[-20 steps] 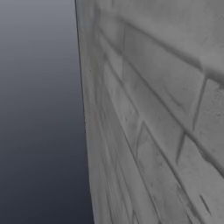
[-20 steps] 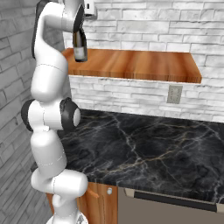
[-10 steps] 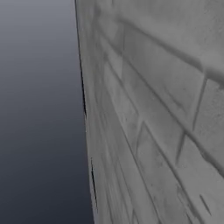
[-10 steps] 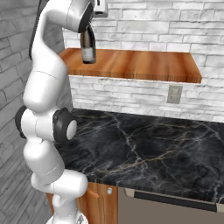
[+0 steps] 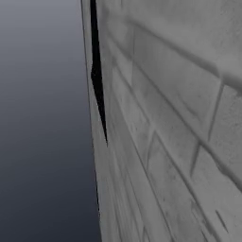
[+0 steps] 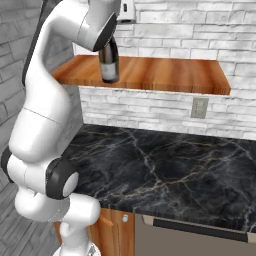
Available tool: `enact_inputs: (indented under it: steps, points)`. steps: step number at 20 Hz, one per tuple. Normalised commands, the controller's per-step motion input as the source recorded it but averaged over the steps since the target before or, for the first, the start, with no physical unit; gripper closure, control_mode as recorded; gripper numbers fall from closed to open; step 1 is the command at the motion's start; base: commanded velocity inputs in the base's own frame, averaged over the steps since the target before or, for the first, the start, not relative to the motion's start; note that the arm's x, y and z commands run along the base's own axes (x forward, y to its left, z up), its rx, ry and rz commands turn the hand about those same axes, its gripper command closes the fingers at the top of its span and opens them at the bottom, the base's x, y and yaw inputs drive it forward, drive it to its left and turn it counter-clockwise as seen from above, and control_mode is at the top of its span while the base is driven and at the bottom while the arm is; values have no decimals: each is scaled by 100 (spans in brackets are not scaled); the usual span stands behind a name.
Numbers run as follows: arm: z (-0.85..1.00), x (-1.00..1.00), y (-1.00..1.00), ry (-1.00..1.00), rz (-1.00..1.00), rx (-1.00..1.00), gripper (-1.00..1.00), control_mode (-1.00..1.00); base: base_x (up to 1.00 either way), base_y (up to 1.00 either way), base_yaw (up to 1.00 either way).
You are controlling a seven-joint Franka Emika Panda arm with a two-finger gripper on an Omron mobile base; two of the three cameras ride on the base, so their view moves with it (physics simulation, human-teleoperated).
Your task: Get the candle and the wine from the cabinet and move them to the dining counter.
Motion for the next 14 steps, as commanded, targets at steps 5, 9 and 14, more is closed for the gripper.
enact_inputs:
  steps: [5,9,14]
  points:
    - [10,-100,-10,0,-5,0,100,-100,0,0,0]
    - [1,-100,0,0,-6,0,100,-100,0,0,0]
    - [0,-100,0,0,-6,0,100,-100,0,0,0]
